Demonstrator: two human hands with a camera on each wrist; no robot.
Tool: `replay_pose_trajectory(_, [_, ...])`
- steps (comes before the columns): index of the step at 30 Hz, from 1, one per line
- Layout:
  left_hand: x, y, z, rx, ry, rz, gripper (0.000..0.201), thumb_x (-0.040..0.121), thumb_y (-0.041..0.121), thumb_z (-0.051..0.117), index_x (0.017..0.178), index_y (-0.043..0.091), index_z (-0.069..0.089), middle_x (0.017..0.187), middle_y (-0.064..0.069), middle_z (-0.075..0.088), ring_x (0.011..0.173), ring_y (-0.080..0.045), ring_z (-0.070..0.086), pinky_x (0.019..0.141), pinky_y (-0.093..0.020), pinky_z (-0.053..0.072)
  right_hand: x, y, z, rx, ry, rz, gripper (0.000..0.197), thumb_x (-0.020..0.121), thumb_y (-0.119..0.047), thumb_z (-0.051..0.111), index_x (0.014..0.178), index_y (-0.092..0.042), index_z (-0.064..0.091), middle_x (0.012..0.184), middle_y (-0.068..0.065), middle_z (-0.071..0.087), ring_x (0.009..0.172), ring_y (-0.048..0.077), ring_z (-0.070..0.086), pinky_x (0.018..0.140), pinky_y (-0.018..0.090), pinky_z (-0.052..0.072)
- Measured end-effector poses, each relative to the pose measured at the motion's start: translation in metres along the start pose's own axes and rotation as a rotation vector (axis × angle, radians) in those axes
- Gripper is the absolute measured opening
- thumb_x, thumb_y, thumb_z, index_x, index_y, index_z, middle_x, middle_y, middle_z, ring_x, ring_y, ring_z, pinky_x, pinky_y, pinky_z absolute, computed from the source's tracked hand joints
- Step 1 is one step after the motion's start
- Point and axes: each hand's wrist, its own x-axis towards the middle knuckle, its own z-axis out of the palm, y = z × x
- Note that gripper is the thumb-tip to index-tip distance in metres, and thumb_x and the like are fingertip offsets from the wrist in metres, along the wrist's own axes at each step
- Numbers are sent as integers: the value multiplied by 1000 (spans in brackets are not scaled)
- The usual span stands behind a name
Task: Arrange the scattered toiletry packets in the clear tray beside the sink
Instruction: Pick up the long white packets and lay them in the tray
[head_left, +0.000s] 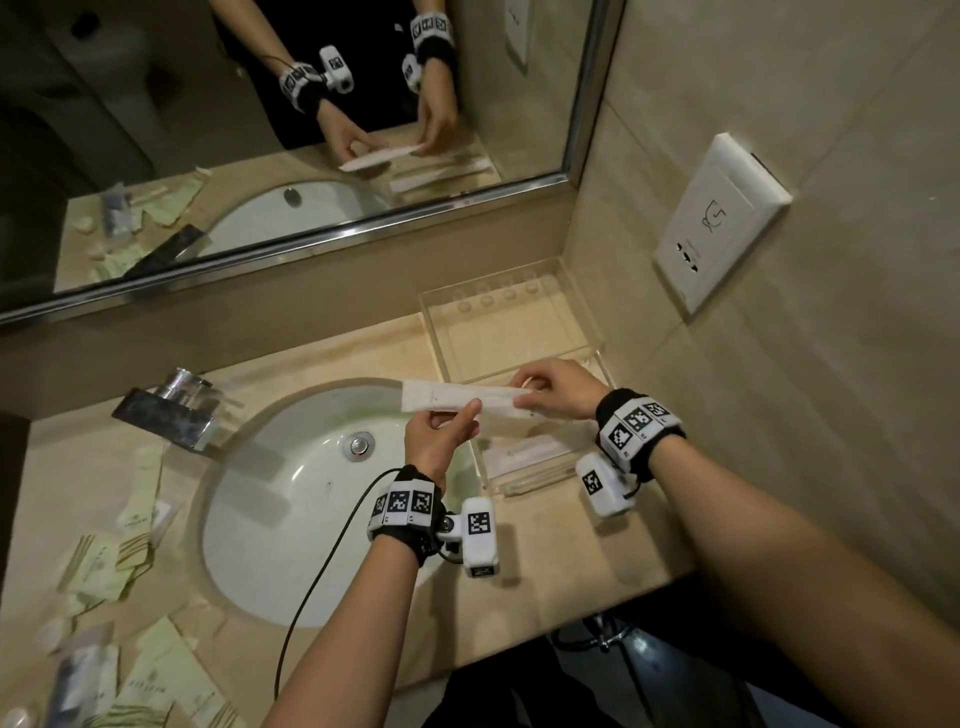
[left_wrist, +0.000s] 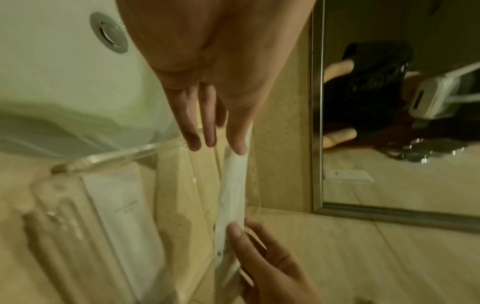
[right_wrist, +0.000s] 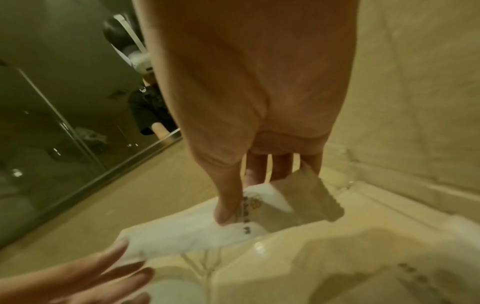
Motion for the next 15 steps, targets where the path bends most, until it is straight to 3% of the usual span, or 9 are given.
replay_pose_trajectory(3, [6,-12,-8,202,139,15,54,72,21,83,113,10,50,104,-12,65,89,-25,67,85,-36,54,-4,21,-8,-202,18,89,21,84,-20,72,104,-16,70,100,4,69,86,13,58,76,20,39])
replay_pose_trajectory(5, [4,-16,-9,380,158,64,49,75,16,80,115,12,51,105,-8,63,89,-23,62,82,-32,51,-8,35,-8,-304,-26,170,23,85,-20,71,108,-16,70,110,6,68,92,16,58,80,23,41])
replay_pose_trajectory(10, [0,-23,2,706,-22,252,29,78,5,74,105,11,64,108,-9,66,89,-19,60,79,-28,50,-18,55,-1,-525,-92,271,23,88,-20,69,110,-21,70,120,4,66,108,22,62,95,32,50])
replay_pose_trajectory(15, [-4,-33,19,971,-229,248,37,83,4,69,119,10,63,121,-8,62,106,-25,62,97,-34,49,-23,56,2,-679,-8,204,22,89,-19,66,111,-21,68,118,3,64,109,22,59,96,33,48])
